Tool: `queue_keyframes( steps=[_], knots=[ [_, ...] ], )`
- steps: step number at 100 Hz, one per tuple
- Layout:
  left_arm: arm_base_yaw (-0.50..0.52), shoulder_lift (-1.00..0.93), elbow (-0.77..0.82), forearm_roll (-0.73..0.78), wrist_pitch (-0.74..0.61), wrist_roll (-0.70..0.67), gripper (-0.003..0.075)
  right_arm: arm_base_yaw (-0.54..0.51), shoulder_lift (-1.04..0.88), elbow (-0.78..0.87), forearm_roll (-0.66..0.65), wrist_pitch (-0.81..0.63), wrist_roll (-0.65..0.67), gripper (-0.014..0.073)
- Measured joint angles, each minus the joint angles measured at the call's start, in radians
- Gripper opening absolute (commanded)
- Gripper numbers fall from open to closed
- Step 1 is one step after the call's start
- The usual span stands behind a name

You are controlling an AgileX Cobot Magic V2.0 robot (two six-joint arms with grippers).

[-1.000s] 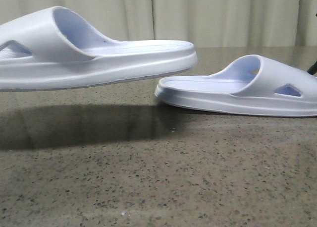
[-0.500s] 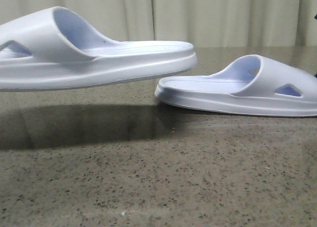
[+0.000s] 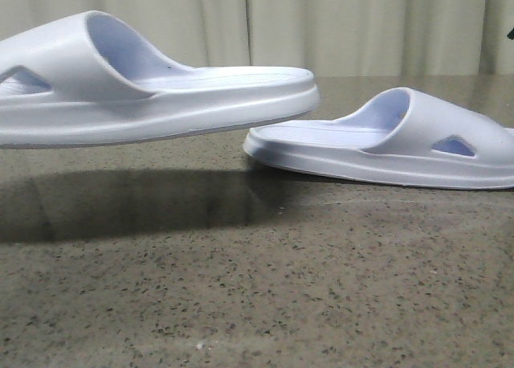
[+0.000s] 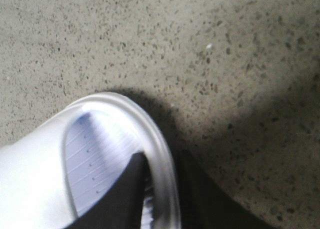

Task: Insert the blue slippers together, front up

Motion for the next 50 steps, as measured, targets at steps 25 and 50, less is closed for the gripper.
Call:
queue_keyframes(
  steps=[25,50],
  knots=[
    [0.000,0.000,0.000,0.000,0.000,0.000,0.0016,0.000,0.000,0.000,0.007,-0.018,0.000,-0.0107],
    [0.000,0.000,0.000,0.000,0.000,0.000,0.0016,0.000,-0.031,-0.012,0.013,-0.070,0.000,-0.0107]
  ],
)
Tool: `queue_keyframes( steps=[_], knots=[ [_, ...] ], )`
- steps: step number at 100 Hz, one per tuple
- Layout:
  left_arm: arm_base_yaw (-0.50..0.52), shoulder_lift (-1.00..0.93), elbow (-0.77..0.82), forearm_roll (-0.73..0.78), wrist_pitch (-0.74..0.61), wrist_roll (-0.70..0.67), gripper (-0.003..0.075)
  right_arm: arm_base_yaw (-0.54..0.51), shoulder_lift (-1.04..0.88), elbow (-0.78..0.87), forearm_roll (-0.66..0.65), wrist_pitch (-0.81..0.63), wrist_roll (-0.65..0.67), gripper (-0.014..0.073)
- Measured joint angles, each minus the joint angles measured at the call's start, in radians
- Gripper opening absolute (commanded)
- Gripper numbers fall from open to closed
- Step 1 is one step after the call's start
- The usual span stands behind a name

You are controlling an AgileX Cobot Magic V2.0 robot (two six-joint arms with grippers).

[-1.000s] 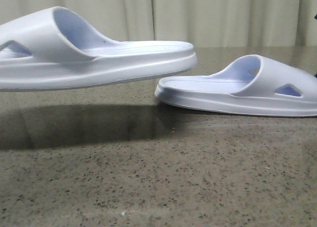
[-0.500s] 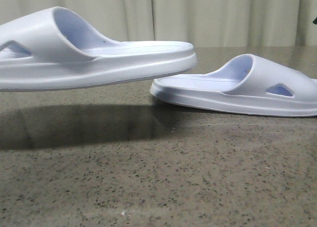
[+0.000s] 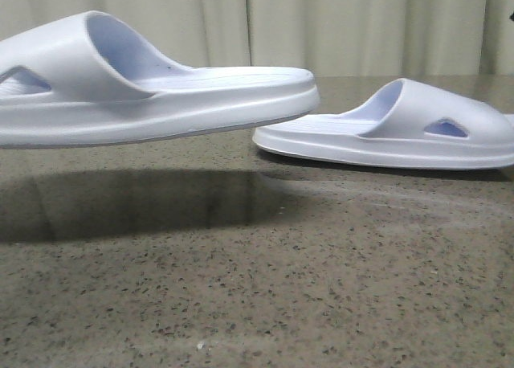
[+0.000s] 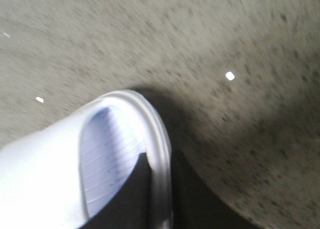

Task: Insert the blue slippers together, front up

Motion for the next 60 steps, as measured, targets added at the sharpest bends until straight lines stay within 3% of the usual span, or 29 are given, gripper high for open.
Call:
queue_keyframes(
  steps=[30,60],
  knots=[
    [0.000,0.000,0.000,0.000,0.000,0.000,0.0016,0.000,-0.138,-0.104,0.000,-0.045,-0.004,-0.0107],
    [0.000,0.000,0.000,0.000,-0.002,0.000,0.0016,0.000,-0.257,-0.250,0.000,0.152,-0.048,-0.0107]
  ],
)
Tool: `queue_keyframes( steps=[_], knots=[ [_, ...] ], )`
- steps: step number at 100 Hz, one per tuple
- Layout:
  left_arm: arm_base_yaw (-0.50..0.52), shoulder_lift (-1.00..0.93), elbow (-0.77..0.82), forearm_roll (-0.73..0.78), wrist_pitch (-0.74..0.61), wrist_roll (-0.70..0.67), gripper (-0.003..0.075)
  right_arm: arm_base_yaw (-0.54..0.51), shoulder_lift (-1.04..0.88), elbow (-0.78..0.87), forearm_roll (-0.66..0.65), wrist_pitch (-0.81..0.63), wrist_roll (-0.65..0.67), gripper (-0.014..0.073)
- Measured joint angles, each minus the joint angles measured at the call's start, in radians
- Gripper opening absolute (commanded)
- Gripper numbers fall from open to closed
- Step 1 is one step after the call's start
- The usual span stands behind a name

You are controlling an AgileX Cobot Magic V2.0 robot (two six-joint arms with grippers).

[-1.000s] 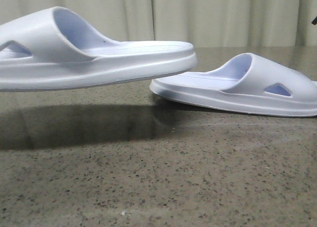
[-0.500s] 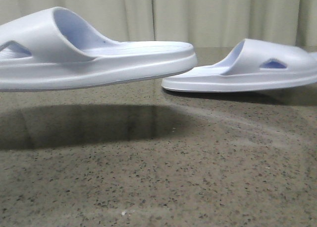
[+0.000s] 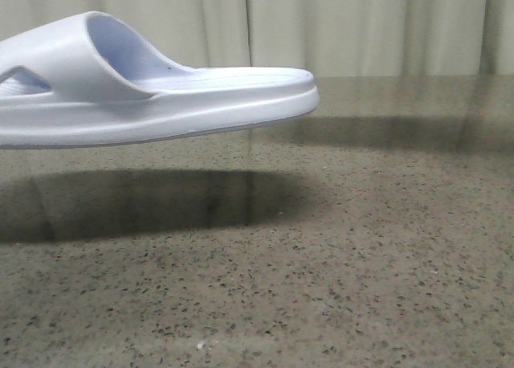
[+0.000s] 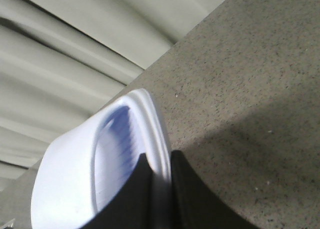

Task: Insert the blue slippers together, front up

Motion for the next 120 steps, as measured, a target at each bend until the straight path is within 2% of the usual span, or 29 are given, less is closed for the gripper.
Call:
queue_keyframes(
  steps=[31,50,70,120],
  knots=[
    [0.000,0.000,0.000,0.000,0.017,0.000,0.0016,0.000,-0.118,-0.011,0.002,0.236,-0.082,-0.0107],
    [0.000,0.000,0.000,0.000,0.056,0.000,0.0016,0.000,-0.143,-0.011,0.042,0.320,-0.125,-0.0107],
    [0.000,0.000,0.000,-0.008,0.110,0.000,0.0016,0.000,-0.143,-0.011,0.107,0.339,-0.182,-0.0107],
    [0.000,0.000,0.000,-0.051,0.161,0.000,0.0016,0.000,-0.143,-0.002,0.147,0.366,-0.190,-0.0107]
  ],
)
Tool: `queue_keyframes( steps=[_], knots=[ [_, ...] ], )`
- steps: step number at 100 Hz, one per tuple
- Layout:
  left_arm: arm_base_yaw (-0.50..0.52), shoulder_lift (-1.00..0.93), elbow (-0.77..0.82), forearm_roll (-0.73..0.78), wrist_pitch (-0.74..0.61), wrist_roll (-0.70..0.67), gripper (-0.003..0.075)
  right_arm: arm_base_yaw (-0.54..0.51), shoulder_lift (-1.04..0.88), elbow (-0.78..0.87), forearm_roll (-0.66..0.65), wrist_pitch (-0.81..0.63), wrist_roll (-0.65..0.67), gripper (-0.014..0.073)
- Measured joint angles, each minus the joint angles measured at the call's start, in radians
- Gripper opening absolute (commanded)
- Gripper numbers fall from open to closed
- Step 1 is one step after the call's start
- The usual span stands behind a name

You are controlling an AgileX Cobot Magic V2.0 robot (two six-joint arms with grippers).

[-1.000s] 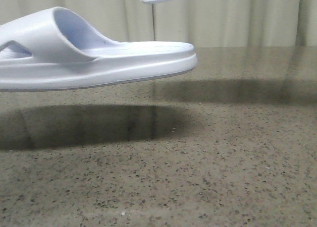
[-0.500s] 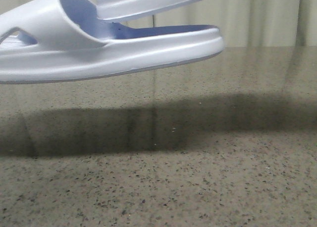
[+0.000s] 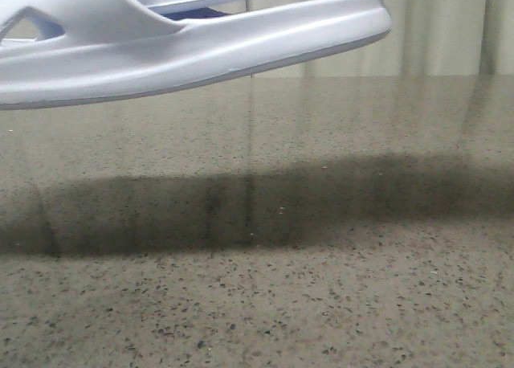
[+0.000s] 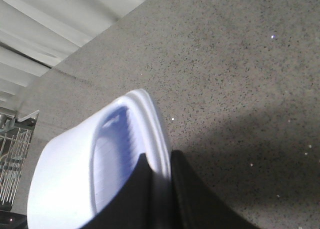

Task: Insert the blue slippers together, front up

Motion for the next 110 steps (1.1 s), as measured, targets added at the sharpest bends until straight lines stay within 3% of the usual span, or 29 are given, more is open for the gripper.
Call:
queue_keyframes(
  steps=[17,41,110],
  knots=[
    [0.000,0.000,0.000,0.000,0.002,0.000,0.0016,0.000,0.005,0.032,0.030,-0.002,-0.005,-0.0107],
    [0.000,0.000,0.000,0.000,0.001,0.000,0.0016,0.000,0.043,0.057,0.154,-0.007,-0.114,-0.0107],
    [0.001,0.002,0.000,0.000,0.042,0.001,0.0016,-0.002,0.197,0.066,0.314,-0.003,-0.341,-0.0107]
  ],
)
